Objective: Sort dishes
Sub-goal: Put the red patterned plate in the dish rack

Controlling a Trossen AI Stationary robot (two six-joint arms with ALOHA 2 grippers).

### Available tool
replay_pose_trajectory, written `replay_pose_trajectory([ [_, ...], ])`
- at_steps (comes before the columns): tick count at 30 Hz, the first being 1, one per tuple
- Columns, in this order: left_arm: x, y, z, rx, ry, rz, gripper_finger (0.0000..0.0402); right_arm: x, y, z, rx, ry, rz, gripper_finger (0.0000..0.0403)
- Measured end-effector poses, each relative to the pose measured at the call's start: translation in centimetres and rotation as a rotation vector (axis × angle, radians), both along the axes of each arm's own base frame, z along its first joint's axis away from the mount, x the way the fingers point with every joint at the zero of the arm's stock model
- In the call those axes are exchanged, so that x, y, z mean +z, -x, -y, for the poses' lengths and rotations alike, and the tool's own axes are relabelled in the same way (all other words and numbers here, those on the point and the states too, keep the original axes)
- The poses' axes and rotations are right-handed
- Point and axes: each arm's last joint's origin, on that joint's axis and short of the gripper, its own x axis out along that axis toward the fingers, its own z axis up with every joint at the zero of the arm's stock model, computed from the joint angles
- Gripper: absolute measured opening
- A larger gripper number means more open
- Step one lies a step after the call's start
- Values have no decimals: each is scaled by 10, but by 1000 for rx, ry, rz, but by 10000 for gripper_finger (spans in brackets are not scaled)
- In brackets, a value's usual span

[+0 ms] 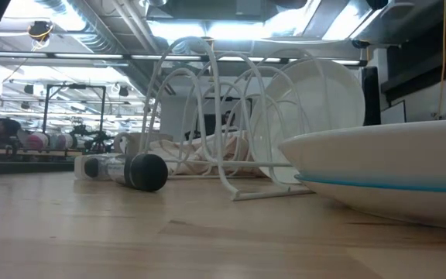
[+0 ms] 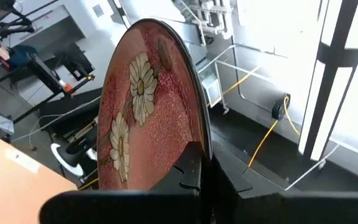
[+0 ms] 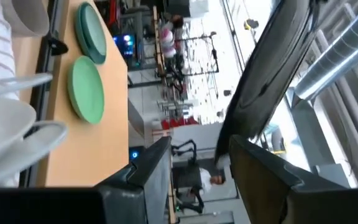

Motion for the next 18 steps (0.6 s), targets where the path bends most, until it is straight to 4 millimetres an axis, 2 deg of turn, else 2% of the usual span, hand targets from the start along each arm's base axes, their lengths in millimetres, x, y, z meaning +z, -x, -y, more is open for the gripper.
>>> replay_pose_trajectory([
  [7, -3, -3, 15, -95, 8, 18, 0, 1, -2, 3, 27, 0, 20, 170],
  [18, -4, -3, 23, -113, 20, 7, 0, 2, -8, 3, -1, 1, 41, 170],
])
